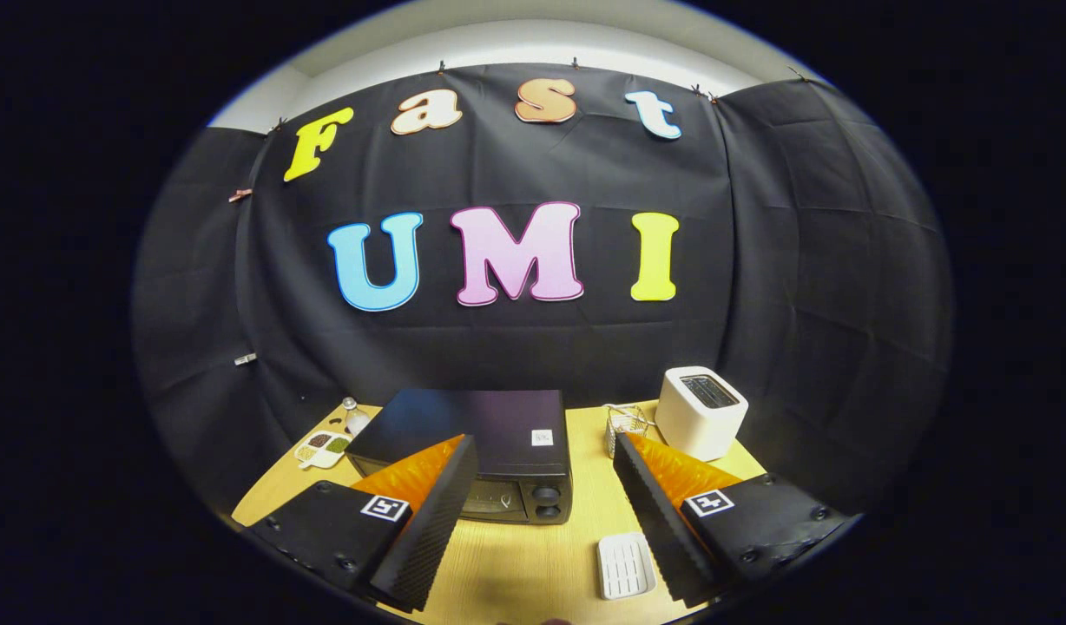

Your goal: Open the toaster oven, put the food inside, and close the toaster oven door.

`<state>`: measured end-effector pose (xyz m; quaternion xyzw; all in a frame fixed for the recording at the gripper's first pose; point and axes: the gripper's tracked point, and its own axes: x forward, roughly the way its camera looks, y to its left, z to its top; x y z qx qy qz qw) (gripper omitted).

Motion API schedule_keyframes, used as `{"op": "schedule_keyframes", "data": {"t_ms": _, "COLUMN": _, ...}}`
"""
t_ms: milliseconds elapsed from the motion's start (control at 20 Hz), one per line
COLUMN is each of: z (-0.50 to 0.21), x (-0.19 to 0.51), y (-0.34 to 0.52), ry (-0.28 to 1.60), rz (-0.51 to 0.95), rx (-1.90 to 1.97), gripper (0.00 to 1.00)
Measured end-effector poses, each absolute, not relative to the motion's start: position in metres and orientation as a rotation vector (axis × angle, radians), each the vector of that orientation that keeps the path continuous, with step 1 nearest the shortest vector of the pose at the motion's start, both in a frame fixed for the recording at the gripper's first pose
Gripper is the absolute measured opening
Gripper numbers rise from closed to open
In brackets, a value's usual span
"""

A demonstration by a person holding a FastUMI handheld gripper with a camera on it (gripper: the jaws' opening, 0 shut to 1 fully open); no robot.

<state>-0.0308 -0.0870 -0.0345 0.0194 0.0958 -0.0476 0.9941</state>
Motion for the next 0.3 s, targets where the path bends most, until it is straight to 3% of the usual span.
{"op": "schedule_keyframes", "data": {"t_ms": 300, "z": -0.0328, "x": -0.0324, "y": -0.0898, "ry": 0.191, "rz": -0.104, "rx": 0.044, "gripper": 0.99}}
